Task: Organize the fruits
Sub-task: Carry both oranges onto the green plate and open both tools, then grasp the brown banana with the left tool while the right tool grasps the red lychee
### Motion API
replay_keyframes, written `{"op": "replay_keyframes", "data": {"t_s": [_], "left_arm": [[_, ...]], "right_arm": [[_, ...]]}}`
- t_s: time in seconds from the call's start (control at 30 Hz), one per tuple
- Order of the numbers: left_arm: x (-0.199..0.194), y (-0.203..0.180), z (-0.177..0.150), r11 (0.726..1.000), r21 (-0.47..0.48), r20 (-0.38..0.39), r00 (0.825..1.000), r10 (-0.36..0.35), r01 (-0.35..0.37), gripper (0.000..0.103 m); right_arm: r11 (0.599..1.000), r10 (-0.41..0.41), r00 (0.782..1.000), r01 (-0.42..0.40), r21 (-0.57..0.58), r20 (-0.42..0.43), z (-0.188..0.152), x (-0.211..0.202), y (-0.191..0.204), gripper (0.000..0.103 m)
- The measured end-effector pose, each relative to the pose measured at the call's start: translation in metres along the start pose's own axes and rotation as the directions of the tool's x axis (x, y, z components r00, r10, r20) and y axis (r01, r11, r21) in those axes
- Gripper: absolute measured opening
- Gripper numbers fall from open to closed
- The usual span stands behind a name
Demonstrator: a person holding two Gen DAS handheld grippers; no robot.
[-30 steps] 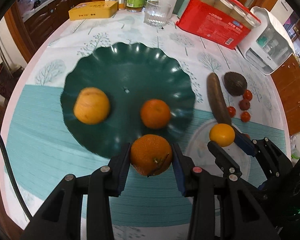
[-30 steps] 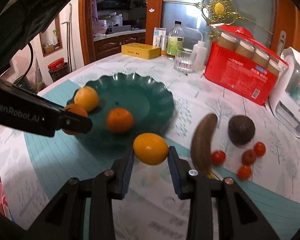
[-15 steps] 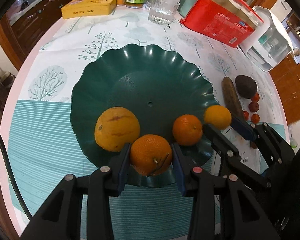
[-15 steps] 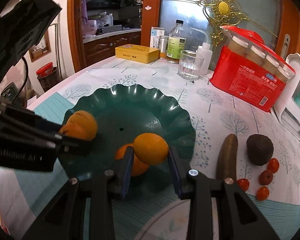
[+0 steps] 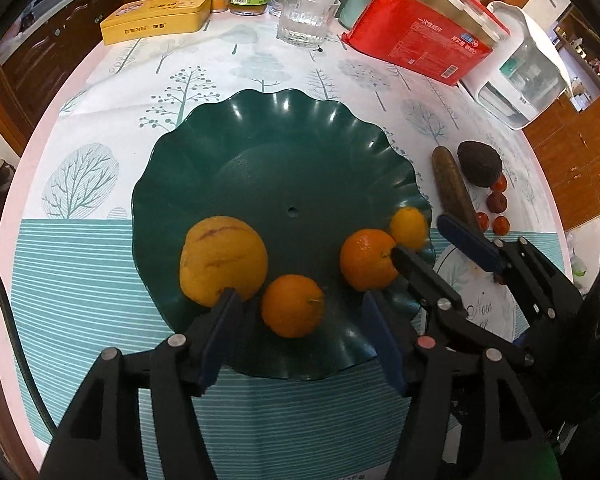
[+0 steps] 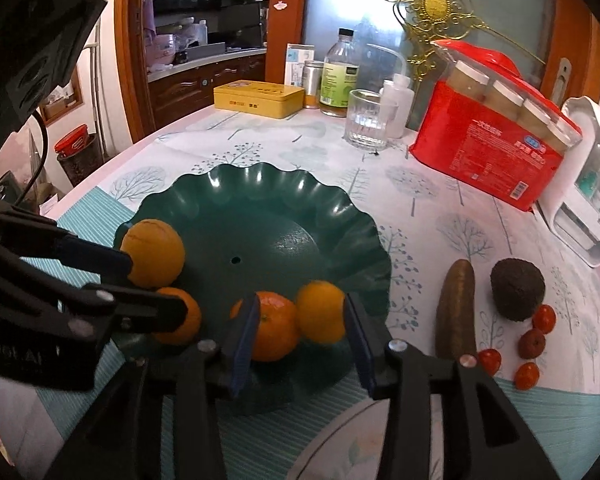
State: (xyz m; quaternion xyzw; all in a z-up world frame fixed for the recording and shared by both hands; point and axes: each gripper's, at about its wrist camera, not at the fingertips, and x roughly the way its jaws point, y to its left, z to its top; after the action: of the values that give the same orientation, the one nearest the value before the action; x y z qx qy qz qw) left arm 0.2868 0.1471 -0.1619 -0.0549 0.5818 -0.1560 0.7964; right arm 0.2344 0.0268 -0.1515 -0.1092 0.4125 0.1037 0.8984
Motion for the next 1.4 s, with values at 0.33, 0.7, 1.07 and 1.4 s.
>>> {"op": "replay_keyframes", "data": {"t_s": [0.33,0.7,1.07,1.4], "left_arm": [[-0.014,-0.017,-0.006,1.000,0.023,0.032,0.999,-0.019,0.018,0.072],[-0.020,-0.070,-0.021,0.996,0.090,0.055,0.998,-0.023,0.018,0.072],[-0.013,-0.126,-0.017,0.997,0.058,0.072,0.997,0.039,-0.043,0.077],[0.008,-0.172,0.009,0.996,0.013,0.081,0.993,0.091,-0.093,0.078]], "right_arm": [[0.997,-0.053,0.998,0.054,0.047,-0.021,-0.022,-0.029,-0.008,0.049],[0.986,-0.110,0.993,0.114,0.123,-0.038,-0.066,-0.071,-0.041,0.050],[0.988,-0.112,0.993,0.115,0.102,-0.040,-0.100,-0.096,-0.097,0.050],[0.997,-0.058,0.998,0.059,0.041,-0.034,-0.113,-0.093,-0.139,0.050]]}}
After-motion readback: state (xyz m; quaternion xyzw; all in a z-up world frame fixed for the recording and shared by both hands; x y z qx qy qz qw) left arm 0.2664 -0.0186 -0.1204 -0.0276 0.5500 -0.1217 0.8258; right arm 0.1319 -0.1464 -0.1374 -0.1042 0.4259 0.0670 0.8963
